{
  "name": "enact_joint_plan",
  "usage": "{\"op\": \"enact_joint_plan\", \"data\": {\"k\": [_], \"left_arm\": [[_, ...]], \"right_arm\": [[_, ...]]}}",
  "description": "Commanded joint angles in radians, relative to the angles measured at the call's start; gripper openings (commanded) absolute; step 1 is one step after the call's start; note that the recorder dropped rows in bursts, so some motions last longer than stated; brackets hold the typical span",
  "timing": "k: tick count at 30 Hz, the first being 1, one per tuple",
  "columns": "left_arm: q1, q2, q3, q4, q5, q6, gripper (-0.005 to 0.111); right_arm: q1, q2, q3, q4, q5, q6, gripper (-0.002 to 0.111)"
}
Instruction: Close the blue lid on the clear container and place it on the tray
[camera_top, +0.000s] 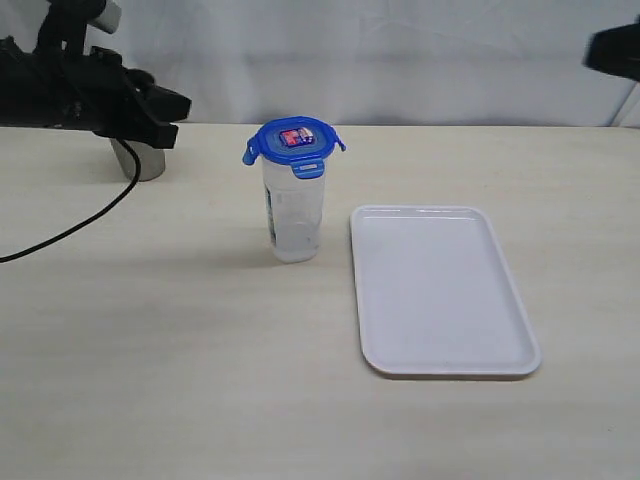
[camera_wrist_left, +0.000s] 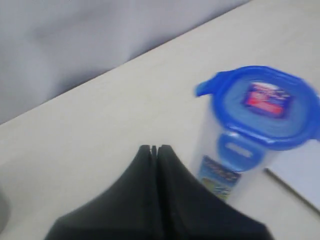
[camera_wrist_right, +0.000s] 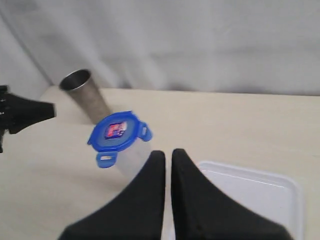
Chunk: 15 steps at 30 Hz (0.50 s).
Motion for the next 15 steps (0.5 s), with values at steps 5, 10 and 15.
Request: {"op": "enact_joint_plan", "data": {"k": [5, 10, 15], "left_arm": [[-0.020, 0.001, 0.003, -0.014, 0.074, 0.041, 0.000], [-0.020, 0.011, 0.016, -0.017, 0.171, -0.020, 0.000], [-0.020, 0.013, 0.064, -0.049, 0.194, 0.114, 0.000]], "right_arm": [[-0.006, 0.418, -0.209, 0.210, 0.091, -0.274, 0.004], [-0.006, 0.598, -0.283, 0.237, 0.120, -0.328, 0.004], [0.002, 0.682, -0.285, 0.345, 0.123, -0.522, 0.004]]}}
